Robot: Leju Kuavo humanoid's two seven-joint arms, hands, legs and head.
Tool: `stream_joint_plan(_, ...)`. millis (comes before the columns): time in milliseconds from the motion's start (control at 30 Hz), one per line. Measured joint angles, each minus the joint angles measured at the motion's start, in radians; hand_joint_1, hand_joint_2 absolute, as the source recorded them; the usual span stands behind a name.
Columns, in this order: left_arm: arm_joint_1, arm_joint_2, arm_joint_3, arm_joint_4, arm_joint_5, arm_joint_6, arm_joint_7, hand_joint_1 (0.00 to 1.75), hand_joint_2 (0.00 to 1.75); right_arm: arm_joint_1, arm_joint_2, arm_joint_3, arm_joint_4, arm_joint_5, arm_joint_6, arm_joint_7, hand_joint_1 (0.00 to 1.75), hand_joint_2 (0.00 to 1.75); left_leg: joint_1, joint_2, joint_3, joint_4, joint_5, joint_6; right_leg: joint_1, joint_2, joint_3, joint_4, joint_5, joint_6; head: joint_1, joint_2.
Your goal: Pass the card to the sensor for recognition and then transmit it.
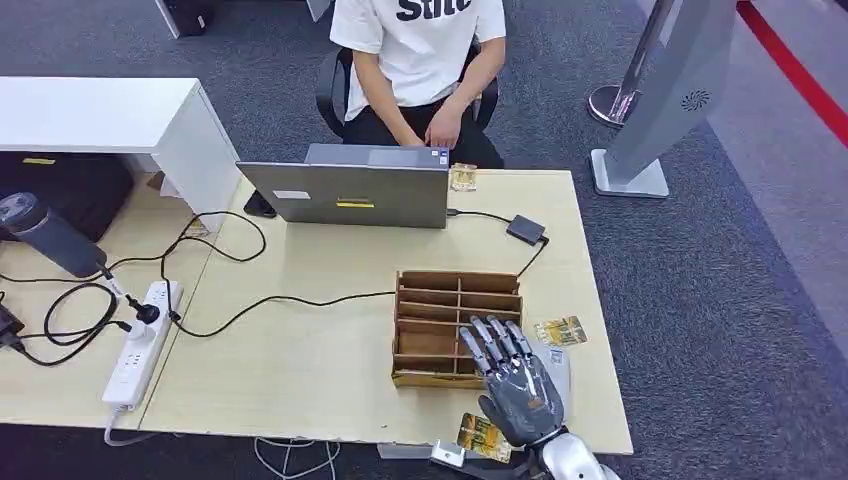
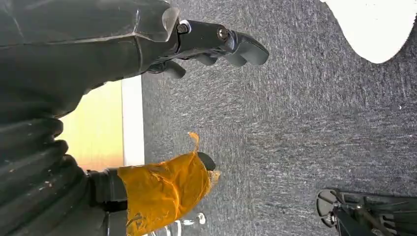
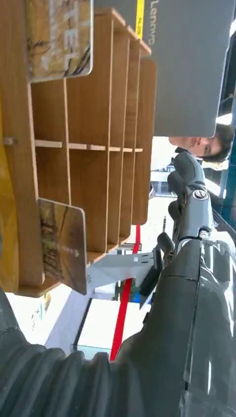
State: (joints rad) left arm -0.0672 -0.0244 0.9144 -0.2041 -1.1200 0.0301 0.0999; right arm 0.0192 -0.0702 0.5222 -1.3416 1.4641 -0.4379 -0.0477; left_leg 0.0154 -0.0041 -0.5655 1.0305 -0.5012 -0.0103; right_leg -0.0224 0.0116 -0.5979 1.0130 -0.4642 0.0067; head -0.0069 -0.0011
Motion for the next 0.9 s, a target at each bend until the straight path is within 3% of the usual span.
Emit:
stream_joint_plan(567, 0.0, 0.0, 0.006, 0.0, -0.003, 0.0, -0.003, 0.0, 1.75, -0.001, 0.001, -0.002, 0.01, 0.0, 0.005, 0.001, 0.0, 1.75, 0.0, 0.0, 0.0, 0.0, 0.0, 0.0, 0.0, 0.0, 0.0, 0.0, 0.0, 0.0, 0.0, 0.0)
stream_joint_plan(900, -0.001, 0.0, 0.019, 0.0, -0.014, 0.0, -0.003, 0.0, 1.75, 0.0, 0.001, -0.049, 0.013, -0.008, 0.014, -0.002, 0.0, 1.75, 0.0, 0.0, 0.0, 0.0, 0.0, 0.0, 0.0, 0.0, 0.0, 0.0, 0.0, 0.0, 0.0, 0.0)
